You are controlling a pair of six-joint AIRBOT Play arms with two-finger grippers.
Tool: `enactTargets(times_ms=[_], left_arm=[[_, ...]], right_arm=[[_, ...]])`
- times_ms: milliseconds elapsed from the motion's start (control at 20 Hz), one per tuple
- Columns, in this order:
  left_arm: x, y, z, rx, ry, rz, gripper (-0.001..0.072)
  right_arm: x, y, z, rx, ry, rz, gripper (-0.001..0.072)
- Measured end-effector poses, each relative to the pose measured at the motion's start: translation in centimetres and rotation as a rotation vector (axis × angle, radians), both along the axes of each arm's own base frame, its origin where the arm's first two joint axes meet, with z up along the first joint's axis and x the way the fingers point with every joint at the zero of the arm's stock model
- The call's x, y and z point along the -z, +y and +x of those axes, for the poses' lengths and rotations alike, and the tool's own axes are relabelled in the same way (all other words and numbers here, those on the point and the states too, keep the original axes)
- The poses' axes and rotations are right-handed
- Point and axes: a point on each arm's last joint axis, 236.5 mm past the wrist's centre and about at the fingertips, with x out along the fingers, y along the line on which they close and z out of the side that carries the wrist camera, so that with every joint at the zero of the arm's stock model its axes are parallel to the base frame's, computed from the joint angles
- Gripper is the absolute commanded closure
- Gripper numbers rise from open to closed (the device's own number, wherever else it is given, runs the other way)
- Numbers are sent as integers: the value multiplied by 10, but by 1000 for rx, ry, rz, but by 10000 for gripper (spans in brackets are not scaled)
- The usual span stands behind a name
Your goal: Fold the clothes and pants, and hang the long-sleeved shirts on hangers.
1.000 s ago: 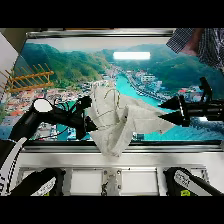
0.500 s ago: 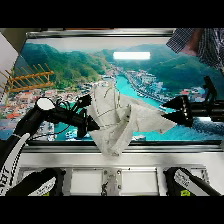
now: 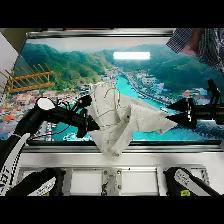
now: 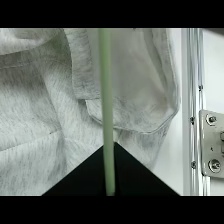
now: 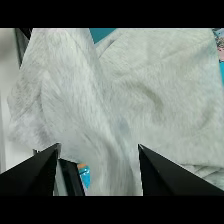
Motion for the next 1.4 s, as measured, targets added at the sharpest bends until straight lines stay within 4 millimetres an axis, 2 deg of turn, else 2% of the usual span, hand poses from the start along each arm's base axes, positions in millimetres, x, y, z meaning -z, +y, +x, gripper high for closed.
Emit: enactTargets(times_ms=[200,650,1400], left_arm=[[0,0,0,2,0,0,697],[0,0,0,3,-1,0,697],[0,0,-1,4,2,0,697]], right_arm=[[17,-3,-3,-17,38,51,174],[41,-2,3,-45,74,154,174],[49,64,11,-180,99,238,174]])
